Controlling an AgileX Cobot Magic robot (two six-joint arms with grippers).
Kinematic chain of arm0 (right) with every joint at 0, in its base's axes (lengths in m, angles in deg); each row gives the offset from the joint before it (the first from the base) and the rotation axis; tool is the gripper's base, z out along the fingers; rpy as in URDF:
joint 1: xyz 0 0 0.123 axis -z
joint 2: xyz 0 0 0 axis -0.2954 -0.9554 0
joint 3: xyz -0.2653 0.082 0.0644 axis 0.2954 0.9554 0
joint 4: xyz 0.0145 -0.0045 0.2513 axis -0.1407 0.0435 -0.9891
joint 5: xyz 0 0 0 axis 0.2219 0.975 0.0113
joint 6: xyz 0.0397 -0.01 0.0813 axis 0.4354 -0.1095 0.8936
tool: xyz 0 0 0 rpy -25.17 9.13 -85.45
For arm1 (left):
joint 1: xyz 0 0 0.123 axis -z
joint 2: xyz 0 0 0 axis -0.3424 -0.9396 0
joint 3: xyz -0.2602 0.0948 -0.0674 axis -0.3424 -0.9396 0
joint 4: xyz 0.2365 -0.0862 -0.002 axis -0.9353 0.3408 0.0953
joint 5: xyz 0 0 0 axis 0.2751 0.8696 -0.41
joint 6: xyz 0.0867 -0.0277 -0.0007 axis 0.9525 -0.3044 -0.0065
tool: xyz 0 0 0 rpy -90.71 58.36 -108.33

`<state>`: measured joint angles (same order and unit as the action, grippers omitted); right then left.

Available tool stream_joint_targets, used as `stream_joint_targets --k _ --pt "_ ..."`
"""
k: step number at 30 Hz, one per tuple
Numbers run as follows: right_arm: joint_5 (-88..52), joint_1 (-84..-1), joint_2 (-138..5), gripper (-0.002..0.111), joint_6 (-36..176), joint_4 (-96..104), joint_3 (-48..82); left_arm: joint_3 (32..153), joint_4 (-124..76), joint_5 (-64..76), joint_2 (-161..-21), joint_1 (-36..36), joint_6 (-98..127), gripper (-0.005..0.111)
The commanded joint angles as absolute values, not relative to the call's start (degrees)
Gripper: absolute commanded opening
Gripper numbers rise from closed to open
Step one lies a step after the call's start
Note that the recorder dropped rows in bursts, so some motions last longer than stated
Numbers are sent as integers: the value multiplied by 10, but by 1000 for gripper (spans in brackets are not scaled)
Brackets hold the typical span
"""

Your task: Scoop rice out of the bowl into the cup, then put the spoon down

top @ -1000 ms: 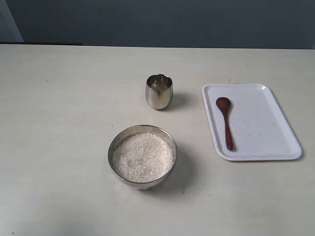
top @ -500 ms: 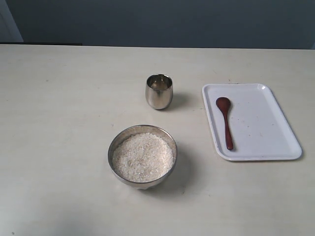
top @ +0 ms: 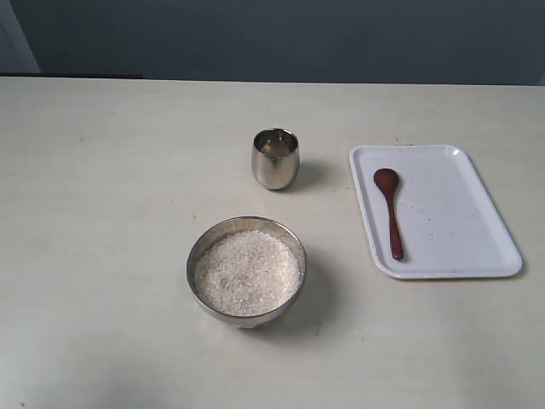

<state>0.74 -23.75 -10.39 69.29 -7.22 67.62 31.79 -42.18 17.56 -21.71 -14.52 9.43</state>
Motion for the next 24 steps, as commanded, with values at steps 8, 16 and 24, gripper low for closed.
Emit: stream_joint_targets --k 8,16,24 --pt "-3 -172 -17 -1 689 -72 753 319 -420 173 -215 -142 91 0" --pt "-11 -172 -6 -1 689 -66 791 319 -419 173 -215 -142 91 0" --pt "-29 -171 29 -1 689 -60 818 319 -419 173 -215 -142 91 0"
